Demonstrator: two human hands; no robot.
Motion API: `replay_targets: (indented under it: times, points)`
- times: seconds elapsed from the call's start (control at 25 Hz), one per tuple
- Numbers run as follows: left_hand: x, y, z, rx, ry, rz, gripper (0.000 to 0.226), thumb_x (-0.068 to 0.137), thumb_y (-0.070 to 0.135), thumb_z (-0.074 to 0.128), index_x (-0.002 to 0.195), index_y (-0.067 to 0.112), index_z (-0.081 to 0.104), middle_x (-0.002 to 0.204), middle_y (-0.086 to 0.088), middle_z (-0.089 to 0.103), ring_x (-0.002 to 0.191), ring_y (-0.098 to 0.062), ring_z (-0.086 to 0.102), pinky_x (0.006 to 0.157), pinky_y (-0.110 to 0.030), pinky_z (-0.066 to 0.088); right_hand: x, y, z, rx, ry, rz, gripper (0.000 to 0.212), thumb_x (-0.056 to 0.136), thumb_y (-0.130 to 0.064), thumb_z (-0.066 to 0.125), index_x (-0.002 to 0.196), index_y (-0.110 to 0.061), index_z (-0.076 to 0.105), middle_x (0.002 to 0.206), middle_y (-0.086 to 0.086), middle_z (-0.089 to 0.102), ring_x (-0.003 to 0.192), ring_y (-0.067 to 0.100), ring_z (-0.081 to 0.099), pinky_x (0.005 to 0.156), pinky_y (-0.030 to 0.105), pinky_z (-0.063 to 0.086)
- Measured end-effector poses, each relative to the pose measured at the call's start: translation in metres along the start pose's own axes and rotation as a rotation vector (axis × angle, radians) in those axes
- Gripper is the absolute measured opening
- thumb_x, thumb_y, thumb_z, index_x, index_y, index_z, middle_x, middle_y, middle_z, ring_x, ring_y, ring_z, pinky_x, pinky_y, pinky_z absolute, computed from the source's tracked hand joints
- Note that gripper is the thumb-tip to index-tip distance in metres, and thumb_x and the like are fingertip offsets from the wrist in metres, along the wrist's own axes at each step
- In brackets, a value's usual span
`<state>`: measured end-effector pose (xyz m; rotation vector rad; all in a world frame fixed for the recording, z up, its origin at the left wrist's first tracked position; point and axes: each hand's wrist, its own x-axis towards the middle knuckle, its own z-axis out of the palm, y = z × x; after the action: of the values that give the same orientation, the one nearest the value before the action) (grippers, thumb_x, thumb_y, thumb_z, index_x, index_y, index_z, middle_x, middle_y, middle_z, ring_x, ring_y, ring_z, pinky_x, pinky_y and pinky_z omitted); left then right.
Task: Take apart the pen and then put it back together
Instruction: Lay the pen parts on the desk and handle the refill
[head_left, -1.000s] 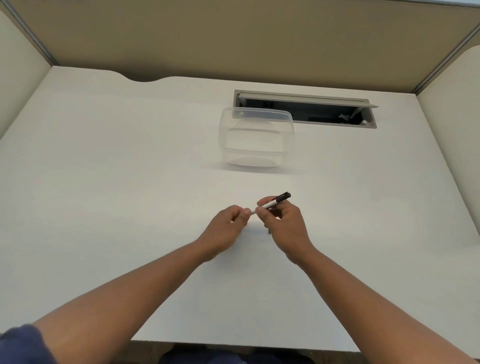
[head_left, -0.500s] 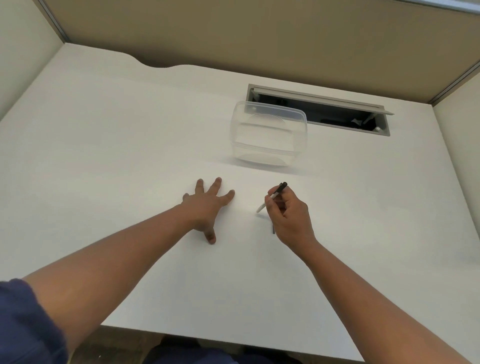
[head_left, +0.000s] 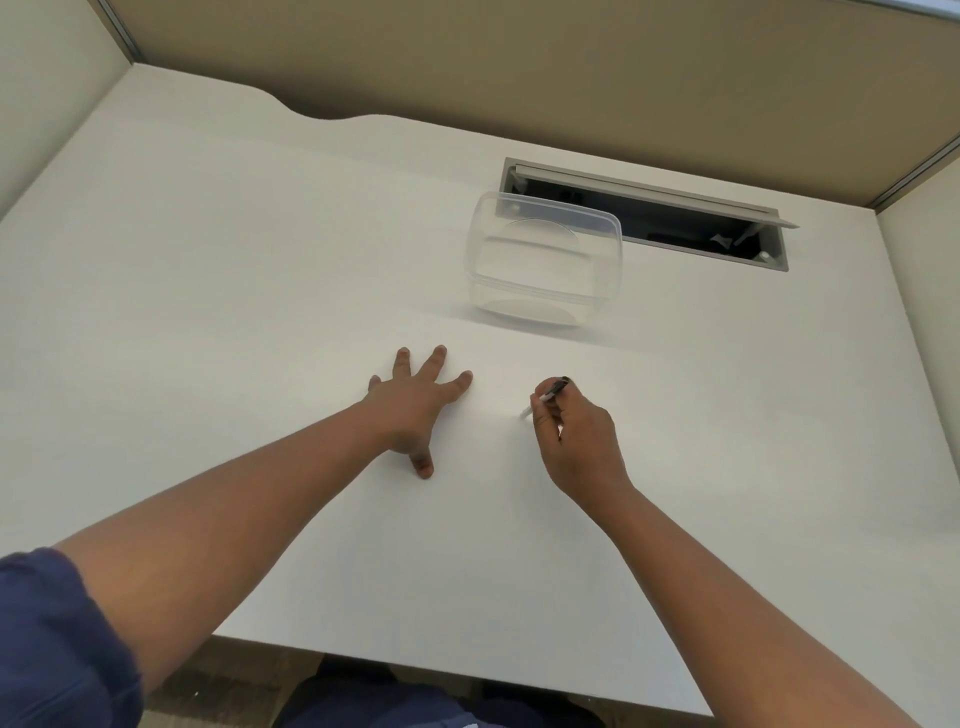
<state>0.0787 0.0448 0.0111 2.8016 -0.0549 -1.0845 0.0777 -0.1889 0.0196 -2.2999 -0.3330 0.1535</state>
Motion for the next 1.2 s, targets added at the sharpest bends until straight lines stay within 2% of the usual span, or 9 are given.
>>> replay_targets:
  times: [0.08, 0.2, 0.32, 0.44, 0.56, 0.68, 0.8, 1.04, 1.2]
  points:
    - [-0.001, 0.000, 0.000, 0.000, 0.000, 0.001, 0.143, 0.057, 0.036, 0.095, 0.154, 0.048, -0.010, 0.164, 0.006, -0.029, 0.150, -0.041, -0.022, 0.116, -0.069, 0.016, -0.001, -0.001, -0.001, 0.016, -0.012, 0.018, 0.006, 0.103, -0.018, 0.049, 0.099, -0.020, 0.054, 0.069, -0.009, 0.063, 0.065, 0.008, 0.061, 0.063, 0.036, 0.047]
    - [-0.001, 0.000, 0.000, -0.003, 0.004, 0.001, 0.143, 0.057, 0.035, 0.095, 0.154, 0.048, -0.010, 0.164, 0.006, -0.028, 0.150, -0.041, -0.022, 0.116, -0.069, 0.016, -0.003, 0.001, -0.001, 0.028, -0.004, -0.004, 0.009, 0.103, -0.020, 0.049, 0.097, -0.026, 0.051, 0.080, -0.003, 0.068, 0.072, 0.021, 0.066, 0.078, 0.044, 0.055]
    - [-0.001, 0.001, 0.000, 0.003, 0.004, 0.000, 0.143, 0.057, 0.035, 0.095, 0.154, 0.047, -0.010, 0.164, 0.005, -0.028, 0.150, -0.042, -0.022, 0.116, -0.069, 0.016, -0.004, 0.000, 0.001, -0.019, -0.111, 0.053, 0.015, 0.102, -0.023, 0.045, 0.091, -0.034, 0.044, 0.077, 0.005, 0.068, 0.069, 0.027, 0.061, 0.091, 0.054, 0.050]
    - [-0.001, 0.001, 0.000, 0.008, 0.004, -0.001, 0.143, 0.057, 0.036, 0.095, 0.154, 0.047, -0.011, 0.164, 0.005, -0.028, 0.150, -0.042, -0.022, 0.116, -0.069, 0.016, -0.007, -0.002, 0.002, 0.044, -0.065, 0.037, 0.011, 0.100, -0.024, 0.044, 0.092, -0.031, 0.044, 0.080, 0.008, 0.068, 0.076, 0.026, 0.066, 0.093, 0.055, 0.049]
    - [-0.001, 0.001, 0.000, 0.007, -0.001, -0.003, 0.144, 0.057, 0.035, 0.095, 0.154, 0.047, -0.011, 0.164, 0.005, -0.029, 0.150, -0.042, -0.022, 0.116, -0.069, 0.016, -0.010, -0.007, -0.001, 0.104, -0.040, 0.028, 0.012, 0.102, -0.033, 0.046, 0.092, -0.027, 0.049, 0.081, 0.007, 0.069, 0.076, 0.025, 0.065, 0.087, 0.051, 0.051]
    - [-0.001, 0.001, 0.000, 0.006, -0.001, -0.004, 0.144, 0.057, 0.036, 0.095, 0.153, 0.048, -0.011, 0.164, 0.005, -0.029, 0.150, -0.042, -0.022, 0.116, -0.069, 0.016, -0.007, -0.011, -0.005, 0.158, 0.001, 0.041, 0.017, 0.102, -0.034, 0.053, 0.090, -0.022, 0.055, 0.078, 0.009, 0.069, 0.071, 0.029, 0.063, 0.070, 0.042, 0.052]
    - [-0.001, 0.001, 0.000, -0.002, 0.001, -0.002, 0.144, 0.056, 0.035, 0.095, 0.154, 0.048, -0.010, 0.164, 0.005, -0.028, 0.150, -0.041, -0.022, 0.115, -0.070, 0.016, -0.005, -0.012, -0.007, 0.203, 0.041, 0.085, 0.007, 0.100, -0.025, 0.060, 0.095, -0.020, 0.059, 0.072, 0.001, 0.068, 0.056, 0.012, 0.060, 0.060, 0.030, 0.049]
    - [-0.001, 0.001, 0.000, -0.015, 0.003, -0.003, 0.144, 0.056, 0.033, 0.095, 0.154, 0.048, -0.009, 0.164, 0.006, -0.029, 0.150, -0.041, -0.023, 0.116, -0.070, 0.015, 0.001, -0.014, -0.012, 0.211, 0.016, 0.110, 0.012, 0.100, -0.026, 0.060, 0.091, -0.017, 0.060, 0.066, -0.009, 0.063, 0.053, 0.008, 0.052, 0.057, 0.020, 0.043]
    - [-0.001, 0.001, 0.001, -0.022, -0.002, 0.000, 0.144, 0.056, 0.033, 0.095, 0.153, 0.049, -0.010, 0.164, 0.006, -0.029, 0.149, -0.040, -0.024, 0.116, -0.070, 0.014, 0.000, -0.017, -0.012, 0.192, 0.147, -0.004, 0.007, 0.101, -0.014, 0.059, 0.094, -0.011, 0.062, 0.067, -0.020, 0.062, 0.054, 0.006, 0.050, 0.057, 0.014, 0.038]
